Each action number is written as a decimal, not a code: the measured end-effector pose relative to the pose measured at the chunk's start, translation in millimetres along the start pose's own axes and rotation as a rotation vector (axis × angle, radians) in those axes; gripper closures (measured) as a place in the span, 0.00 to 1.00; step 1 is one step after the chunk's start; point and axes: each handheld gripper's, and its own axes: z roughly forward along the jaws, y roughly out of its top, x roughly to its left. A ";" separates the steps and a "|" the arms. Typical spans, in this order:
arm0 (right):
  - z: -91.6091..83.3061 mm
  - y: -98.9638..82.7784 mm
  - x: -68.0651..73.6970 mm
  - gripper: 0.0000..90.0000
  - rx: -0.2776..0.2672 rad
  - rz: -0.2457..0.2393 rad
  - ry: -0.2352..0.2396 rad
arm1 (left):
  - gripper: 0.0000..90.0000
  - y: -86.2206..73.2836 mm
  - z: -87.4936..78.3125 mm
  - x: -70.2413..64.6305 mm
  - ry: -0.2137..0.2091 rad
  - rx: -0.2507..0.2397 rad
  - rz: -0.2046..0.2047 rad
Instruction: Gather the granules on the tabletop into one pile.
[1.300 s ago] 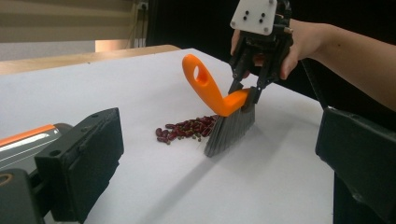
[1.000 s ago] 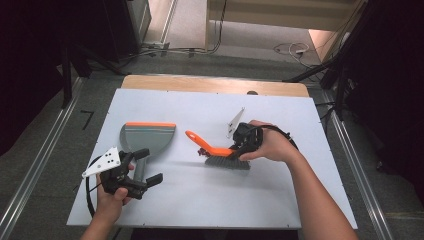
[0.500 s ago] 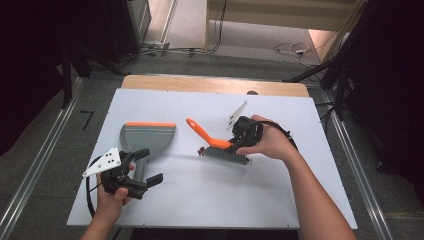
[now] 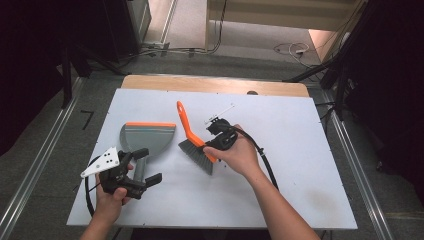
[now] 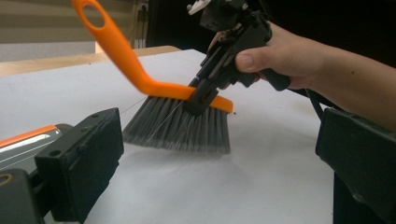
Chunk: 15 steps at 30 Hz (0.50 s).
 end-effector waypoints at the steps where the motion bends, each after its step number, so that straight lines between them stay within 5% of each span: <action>1: 4.5 1.3 -1.0 0.76 0.004 0.025 -0.005 | 0.02 0.1 -0.2 0.1 0.000 0.001 0.001; 7: 8.5 1.1 -22.1 0.76 0.023 0.164 -0.004 | 0.02 0.4 -1.2 0.2 0.000 -0.004 0.000; 15: -10.4 -17.5 -40.9 0.76 0.034 0.221 -0.040 | 0.02 0.1 0.7 -0.8 -0.002 0.000 0.000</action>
